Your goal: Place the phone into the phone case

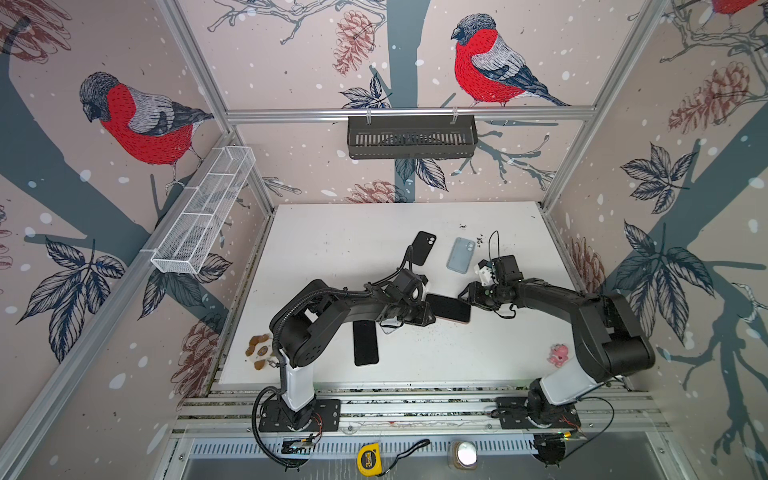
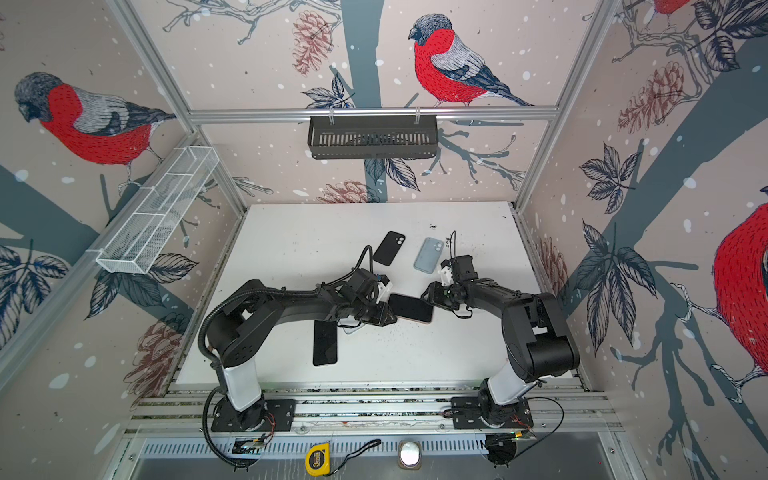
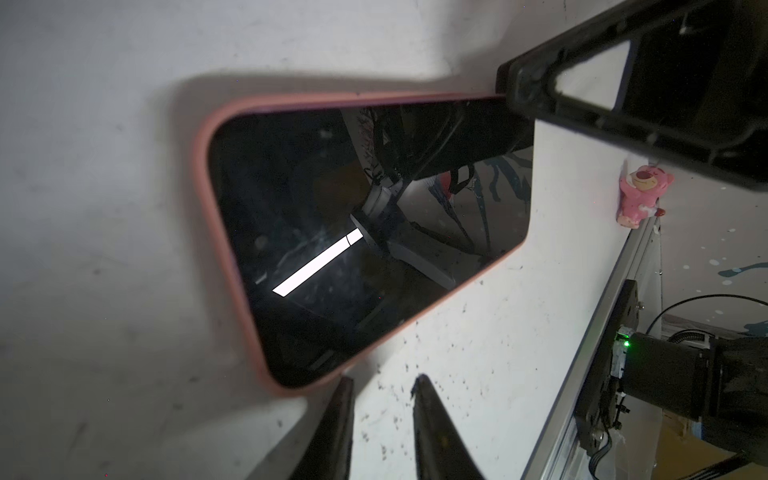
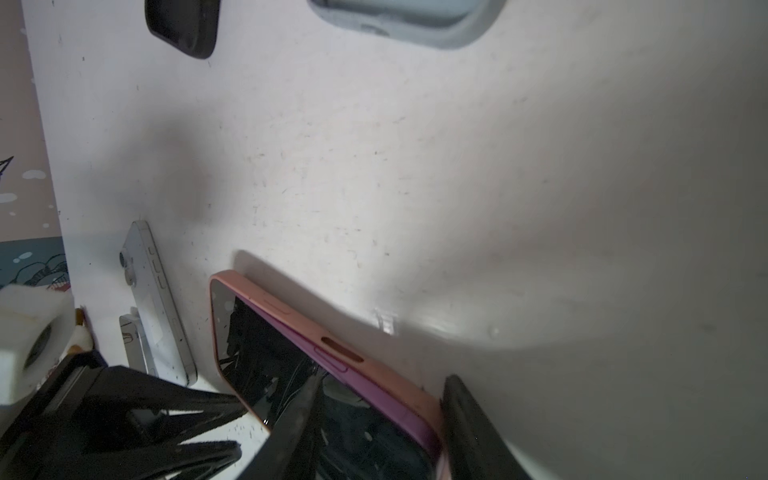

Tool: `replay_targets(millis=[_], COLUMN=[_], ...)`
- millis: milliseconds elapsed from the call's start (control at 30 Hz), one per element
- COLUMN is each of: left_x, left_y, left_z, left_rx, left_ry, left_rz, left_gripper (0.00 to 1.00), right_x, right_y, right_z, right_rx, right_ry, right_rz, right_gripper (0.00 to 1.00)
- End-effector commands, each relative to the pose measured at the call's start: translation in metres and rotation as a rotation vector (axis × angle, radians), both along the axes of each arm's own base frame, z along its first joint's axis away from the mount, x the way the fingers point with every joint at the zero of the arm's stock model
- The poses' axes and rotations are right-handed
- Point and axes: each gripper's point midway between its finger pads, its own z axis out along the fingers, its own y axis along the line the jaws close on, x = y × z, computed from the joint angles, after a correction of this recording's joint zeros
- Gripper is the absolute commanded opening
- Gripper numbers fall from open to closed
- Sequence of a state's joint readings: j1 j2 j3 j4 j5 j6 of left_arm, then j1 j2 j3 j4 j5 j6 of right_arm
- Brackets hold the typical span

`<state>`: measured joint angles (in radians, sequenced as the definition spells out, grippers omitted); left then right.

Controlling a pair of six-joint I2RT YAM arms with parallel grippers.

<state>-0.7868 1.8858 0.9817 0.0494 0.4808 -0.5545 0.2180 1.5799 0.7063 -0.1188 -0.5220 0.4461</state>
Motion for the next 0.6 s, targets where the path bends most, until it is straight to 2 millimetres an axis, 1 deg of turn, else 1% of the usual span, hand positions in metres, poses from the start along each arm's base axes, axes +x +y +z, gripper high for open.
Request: replay_targets(millis=[0, 67, 167, 267, 300, 400, 567], left_x=[0.007, 0.017, 0.033, 0.039, 0.048, 0.050, 0.053], left_y=[0.013, 0.018, 0.029, 0.037, 0.034, 0.036, 0.033], left_z=[-0.015, -0.016, -0.010, -0.003, 0.007, 0.012, 0.017], left_rx=[0.046, 0.026, -0.009, 0.001, -0.013, -0.001, -0.001], left_ry=[0.032, 0.044, 0.053, 0.038, 0.015, 0.006, 0.007], left_rz=[0.022, 0.045, 0.083, 0.100, 0.103, 0.103, 0.097], left_gripper=[0.28, 0.28, 0.28, 0.28, 0.28, 0.28, 0.28], right_x=[-0.013, -0.024, -0.039, -0.048, -0.049, -0.047, -0.047], right_y=[0.012, 0.016, 0.024, 0.028, 0.028, 0.019, 0.004], right_z=[0.006, 0.006, 0.010, 0.019, 0.022, 0.028, 0.024], right_rx=[0.069, 0.083, 0.107, 0.120, 0.117, 0.077, 0.009], right_ry=[-0.004, 0.003, 0.004, -0.014, -0.020, -0.048, -0.048], right_rz=[0.037, 0.052, 0.080, 0.108, 0.109, 0.100, 0.075], right_gripper=[0.48, 0.48, 0.48, 0.48, 0.49, 0.50, 0.50])
